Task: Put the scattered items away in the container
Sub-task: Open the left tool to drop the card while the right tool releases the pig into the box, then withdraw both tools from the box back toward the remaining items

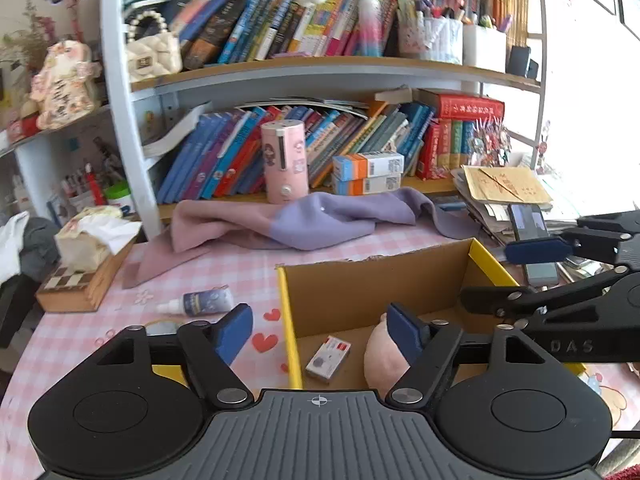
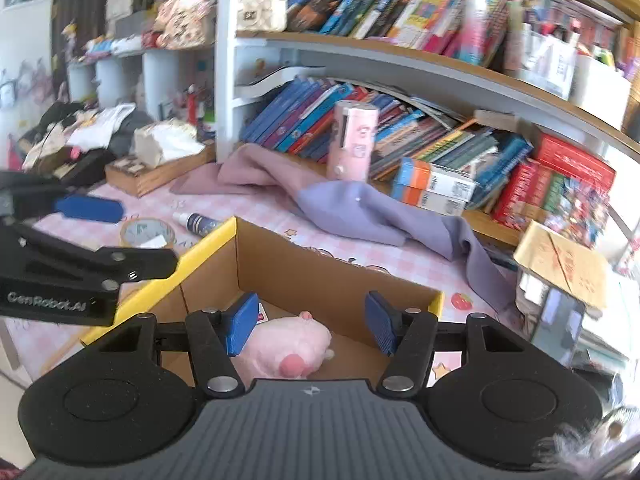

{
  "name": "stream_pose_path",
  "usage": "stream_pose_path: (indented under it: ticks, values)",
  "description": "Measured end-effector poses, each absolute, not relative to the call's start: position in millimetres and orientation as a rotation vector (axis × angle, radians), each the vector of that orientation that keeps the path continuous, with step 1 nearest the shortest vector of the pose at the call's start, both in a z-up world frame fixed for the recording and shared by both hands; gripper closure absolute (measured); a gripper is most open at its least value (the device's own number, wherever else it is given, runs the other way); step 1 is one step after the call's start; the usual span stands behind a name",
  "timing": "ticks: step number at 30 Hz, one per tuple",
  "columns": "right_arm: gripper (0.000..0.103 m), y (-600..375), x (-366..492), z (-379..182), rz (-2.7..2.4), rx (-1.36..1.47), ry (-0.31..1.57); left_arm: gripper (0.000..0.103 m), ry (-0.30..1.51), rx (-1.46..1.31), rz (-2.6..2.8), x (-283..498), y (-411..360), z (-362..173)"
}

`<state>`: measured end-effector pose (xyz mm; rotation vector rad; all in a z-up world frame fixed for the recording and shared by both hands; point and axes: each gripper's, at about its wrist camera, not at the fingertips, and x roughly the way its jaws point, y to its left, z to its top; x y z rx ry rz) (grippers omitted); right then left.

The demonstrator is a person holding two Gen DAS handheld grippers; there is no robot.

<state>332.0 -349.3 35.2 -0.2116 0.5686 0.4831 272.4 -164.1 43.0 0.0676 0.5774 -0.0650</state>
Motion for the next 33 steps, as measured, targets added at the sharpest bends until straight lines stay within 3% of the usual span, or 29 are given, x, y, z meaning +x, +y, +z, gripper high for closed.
stream_pose_path:
  ticks: [33]
  values:
    - [0.046,-258.4,121.7,37.9,-0.035,-0.009,0.493,0.021,0.503,-0.049,-0.071,105.2,-15.4,42.5]
